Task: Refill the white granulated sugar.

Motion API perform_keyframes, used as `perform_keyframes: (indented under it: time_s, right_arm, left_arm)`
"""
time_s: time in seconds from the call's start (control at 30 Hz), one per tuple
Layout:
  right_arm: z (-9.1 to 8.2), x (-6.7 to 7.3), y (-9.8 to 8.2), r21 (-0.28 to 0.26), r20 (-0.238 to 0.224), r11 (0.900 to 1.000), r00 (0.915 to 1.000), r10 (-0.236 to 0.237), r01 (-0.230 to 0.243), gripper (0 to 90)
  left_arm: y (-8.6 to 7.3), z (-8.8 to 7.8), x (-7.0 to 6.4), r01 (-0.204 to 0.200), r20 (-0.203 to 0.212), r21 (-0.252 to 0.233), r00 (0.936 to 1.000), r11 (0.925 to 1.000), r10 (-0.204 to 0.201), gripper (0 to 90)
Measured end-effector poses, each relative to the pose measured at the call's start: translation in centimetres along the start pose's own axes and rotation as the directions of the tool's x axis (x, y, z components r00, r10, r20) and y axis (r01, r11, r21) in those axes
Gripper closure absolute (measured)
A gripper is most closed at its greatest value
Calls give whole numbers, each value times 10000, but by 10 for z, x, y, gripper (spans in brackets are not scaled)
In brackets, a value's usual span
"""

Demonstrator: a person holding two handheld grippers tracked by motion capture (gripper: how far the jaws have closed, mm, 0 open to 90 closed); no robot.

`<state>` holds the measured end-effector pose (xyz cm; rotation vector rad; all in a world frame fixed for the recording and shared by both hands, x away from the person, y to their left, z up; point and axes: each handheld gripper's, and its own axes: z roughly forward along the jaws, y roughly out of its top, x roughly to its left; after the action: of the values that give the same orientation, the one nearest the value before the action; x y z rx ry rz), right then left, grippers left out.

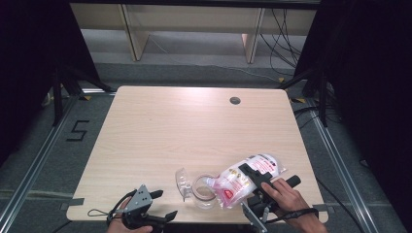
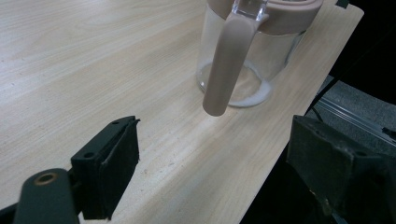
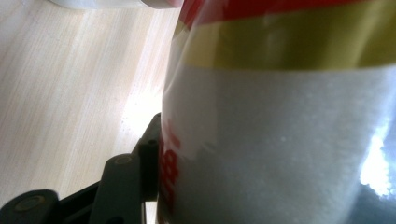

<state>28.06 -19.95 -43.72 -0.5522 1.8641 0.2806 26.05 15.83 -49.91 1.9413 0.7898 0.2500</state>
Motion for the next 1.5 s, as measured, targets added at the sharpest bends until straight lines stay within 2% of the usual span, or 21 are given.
perform_keyframes:
  time_s: [0.07,0.17,0.23,0.3,0.33,0.37,0.43,0.47,0.53,0.67,0.7,0.87,0.97,1.03,1.1,1.17,1.3,1.33,1.37,1.47,1.5]
  right_arm:
    - [0,-1,0,-35,3,10000,10000,-50,50,488]
    - [0,0,1,45,20,9998,9998,-194,194,488]
    - [-1,2,1,202,-74,9998,10000,12,-10,489]
    - [-1,2,2,253,-148,9995,9997,175,-171,489]
    - [-1,0,2,134,-14,9996,9997,-260,261,489]
    - [0,-1,3,82,27,9992,9992,-391,390,489]
    - [0,-1,3,119,52,9990,9991,-430,430,489]
    - [-1,0,3,260,-71,9995,9998,-163,165,490]
    - [-1,0,4,235,-62,9996,9999,-158,160,490]
    - [-2,-1,4,256,-18,9991,9994,-345,346,490]
    - [-2,-2,4,269,4,9987,9991,-423,423,490]
    - [-3,-6,6,275,209,9955,9956,-909,903,491]
    - [-4,-5,6,387,116,9965,9972,-742,737,491]
    - [-4,-4,7,448,111,9958,9967,-801,795,492]
    - [-4,-3,7,417,94,9956,9964,-838,833,492]
    - [-3,-3,7,366,60,9962,9969,-787,784,492]
    - [-2,-4,8,269,196,9935,9936,-1113,1107,493]
    - [-3,-3,8,404,80,9954,9962,-871,867,493]
    - [-3,-2,8,406,66,9957,9965,-833,829,493]
    - [-3,-1,8,500,66,9963,9975,-699,695,494]
    - [-3,-2,8,423,100,9954,9962,-866,861,494]
  left_arm:
    - [1,0,1,-251,54,1,9997,9997,251,164]
    - [0,1,0,68,112,-103,9999,9999,-67,164]
    - [0,1,0,-51,86,-15,10000,10000,51,164]
    - [0,0,-1,59,60,-23,10000,10000,-59,164]
    - [1,0,1,-235,47,-42,9997,9997,235,164]
    - [1,0,1,-225,50,-3,9997,9997,225,164]
    - [0,0,1,-240,53,10,9997,9997,239,164]
    - [0,0,1,-224,51,5,9997,9997,224,164]
    - [0,0,-1,55,70,29,10000,10000,-55,164]
    - [0,1,0,53,89,-48,9999,10000,-52,164]
    - [0,0,1,-228,44,-13,9997,9997,228,164]
    - [0,0,1,-198,50,-12,9998,9998,198,164]
    - [1,0,1,-228,39,7,9997,9997,228,164]
    - [0,0,0,-15,-3,12,10000,10000,15,164]
    - [1,0,1,-235,45,-7,9997,9997,235,164]
    - [0,0,1,-213,48,-2,9998,9998,213,164]
    - [0,0,0,-6,-8,-2,10000,10000,6,164]
    - [0,0,0,-1,0,2,10000,10000,1,164]
    - [0,0,1,-200,43,1,9998,9998,200,164]
    - [0,0,1,-209,47,-6,9998,9998,209,164]
    - [0,0,1,-216,46,-1,9998,9998,216,164]
